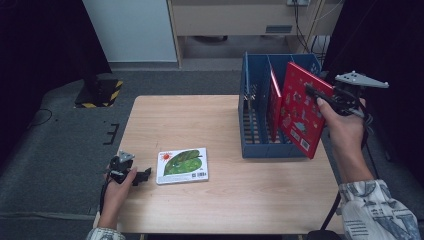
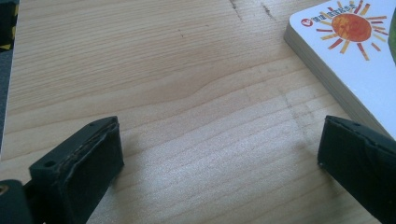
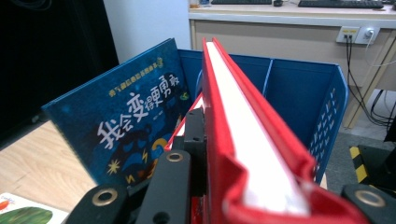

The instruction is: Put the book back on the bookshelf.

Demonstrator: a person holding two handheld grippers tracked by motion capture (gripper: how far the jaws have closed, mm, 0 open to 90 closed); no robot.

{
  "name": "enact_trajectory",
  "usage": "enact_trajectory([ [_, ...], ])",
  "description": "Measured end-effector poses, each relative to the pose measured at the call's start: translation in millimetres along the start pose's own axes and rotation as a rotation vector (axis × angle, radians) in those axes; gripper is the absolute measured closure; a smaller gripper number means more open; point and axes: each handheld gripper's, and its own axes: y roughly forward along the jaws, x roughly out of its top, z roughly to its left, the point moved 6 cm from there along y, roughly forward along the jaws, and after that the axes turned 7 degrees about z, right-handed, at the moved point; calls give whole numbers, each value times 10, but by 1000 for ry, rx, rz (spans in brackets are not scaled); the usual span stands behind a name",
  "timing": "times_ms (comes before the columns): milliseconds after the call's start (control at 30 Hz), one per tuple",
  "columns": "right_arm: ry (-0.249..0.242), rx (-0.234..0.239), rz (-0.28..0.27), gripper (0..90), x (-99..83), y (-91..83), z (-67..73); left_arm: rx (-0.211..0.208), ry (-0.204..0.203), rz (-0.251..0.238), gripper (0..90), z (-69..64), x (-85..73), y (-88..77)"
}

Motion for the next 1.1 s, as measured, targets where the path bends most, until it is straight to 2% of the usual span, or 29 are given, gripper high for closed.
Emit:
enact_trajectory([
  [467, 28, -53, 12, 792, 52, 288, -80, 0, -1, 1, 0, -1, 1, 1],
  [667, 62, -78, -14, 792, 119, 380, -103, 1, -2, 1, 0, -2, 1, 1],
  [900, 57, -114, -6, 792, 182, 527, -163, 1, -3, 1, 0, -4, 1, 1],
  [1100, 61, -121, 2, 792, 161, 611, -191, 1, -2, 1, 0, -4, 2, 2],
])
